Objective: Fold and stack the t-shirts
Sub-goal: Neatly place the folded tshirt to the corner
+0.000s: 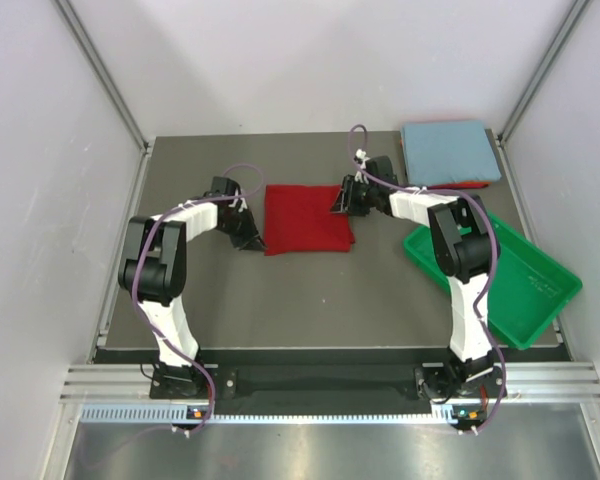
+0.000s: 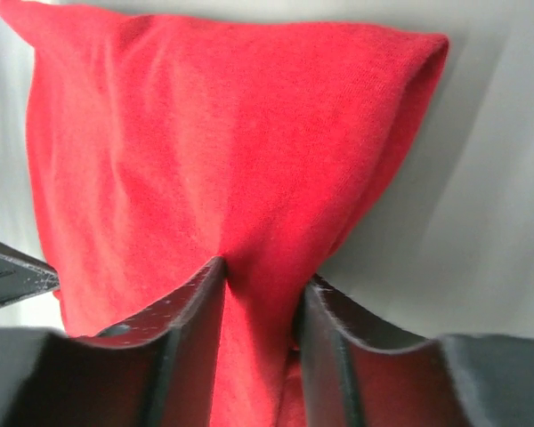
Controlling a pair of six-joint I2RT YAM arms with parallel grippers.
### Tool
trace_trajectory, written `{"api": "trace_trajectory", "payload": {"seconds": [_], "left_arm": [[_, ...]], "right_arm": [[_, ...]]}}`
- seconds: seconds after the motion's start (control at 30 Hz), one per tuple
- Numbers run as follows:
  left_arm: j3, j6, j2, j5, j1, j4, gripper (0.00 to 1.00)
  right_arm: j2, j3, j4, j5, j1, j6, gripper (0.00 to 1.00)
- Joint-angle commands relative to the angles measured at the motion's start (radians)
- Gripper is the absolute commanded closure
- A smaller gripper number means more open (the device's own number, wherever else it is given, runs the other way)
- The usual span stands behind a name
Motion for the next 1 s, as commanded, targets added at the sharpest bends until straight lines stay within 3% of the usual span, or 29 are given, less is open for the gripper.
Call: {"api": "trace_trajectory", "payload": {"seconds": [0.0, 0.07, 0.13, 0.2, 0.33, 0.47, 0.77, 0.97], "left_arm": [[0.004, 0.033, -0.014, -0.1, 0.0, -0.046, 1.0], [0.004, 0.032, -0.02, -0.103, 0.0, -0.055, 1.0], [0.017, 0.033, -0.037, -0.106, -0.002, -0.075, 0.94], [0.059, 0.039, -0.078, -0.147, -0.002, -0.122, 0.83], [0.18, 0.093, -0.143, -0.23, 0.0, -0.228, 0.74], [0.257, 0.13, -0.189, -0.261, 0.0, -0.282, 0.72], [0.074, 0.158, -0.376, -0.284, 0.0, -0.18, 0.69], [0.034, 0.17, -0.39, -0.295, 0.0, -0.175, 0.69]], "right_arm": [[0.045, -0.023, 0.021, -0.023, 0.0, 0.015, 0.65], [0.038, -0.032, 0.027, -0.022, -0.002, 0.015, 0.72], [0.028, -0.027, 0.053, -0.022, -0.003, 0.004, 0.87], [0.012, -0.016, 0.044, -0.02, -0.005, -0.01, 1.0], [-0.028, -0.019, 0.084, -0.029, -0.003, -0.011, 1.0], [-0.058, 0.019, 0.009, -0.014, -0.003, -0.058, 1.0], [-0.103, 0.197, -0.276, 0.136, -0.002, -0.212, 1.0], [-0.114, 0.287, -0.386, 0.191, -0.002, -0.284, 1.0]]}}
